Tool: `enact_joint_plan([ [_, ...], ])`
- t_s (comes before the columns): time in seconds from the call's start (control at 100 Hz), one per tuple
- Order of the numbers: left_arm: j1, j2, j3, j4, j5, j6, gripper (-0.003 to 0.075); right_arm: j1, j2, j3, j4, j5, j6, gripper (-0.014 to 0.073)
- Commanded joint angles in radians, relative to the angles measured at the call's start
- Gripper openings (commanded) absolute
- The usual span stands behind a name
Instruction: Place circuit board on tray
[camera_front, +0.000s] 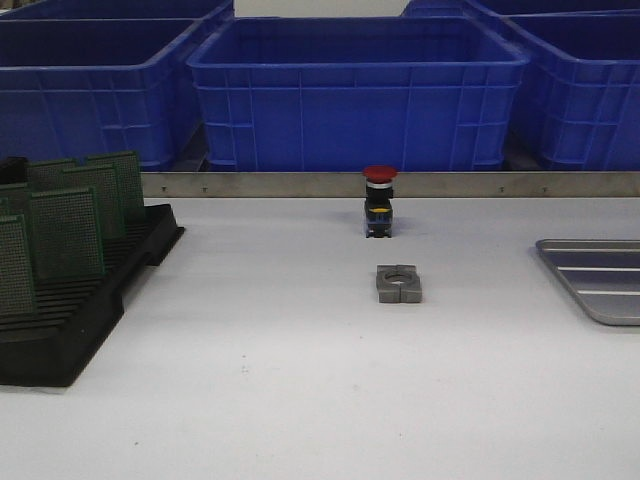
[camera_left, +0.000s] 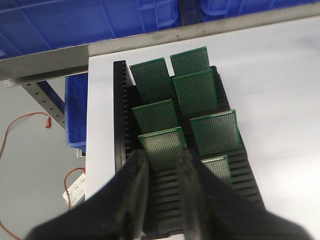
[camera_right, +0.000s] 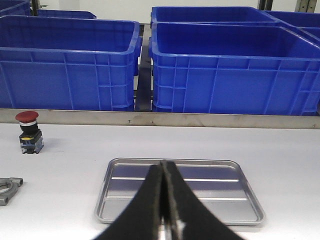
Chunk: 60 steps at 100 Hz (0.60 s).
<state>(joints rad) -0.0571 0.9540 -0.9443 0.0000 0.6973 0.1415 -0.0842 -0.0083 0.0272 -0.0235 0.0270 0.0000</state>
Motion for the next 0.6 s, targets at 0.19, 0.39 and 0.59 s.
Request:
enact_joint_plan([
  [0.19,-0.002,0.301,-0.282,-0.102,0.114,0.509,0.04,-0.001,-0.021,-0.013,-0.002,-0.081,-0.012,-0.0062],
  [0.39,-0.002,0.502,-0.406,-0.204,0.24,1.007,0.04,-0.001,-0.021,-0.013,-0.002,-0.081,-0.012,-0.0062],
  [0.59,-0.002,0.665,-0.452,-0.185,0.284,1.185,0.04,-0.001,-0.021,-0.013,-0.002,-0.081,-0.012,-0.0062],
])
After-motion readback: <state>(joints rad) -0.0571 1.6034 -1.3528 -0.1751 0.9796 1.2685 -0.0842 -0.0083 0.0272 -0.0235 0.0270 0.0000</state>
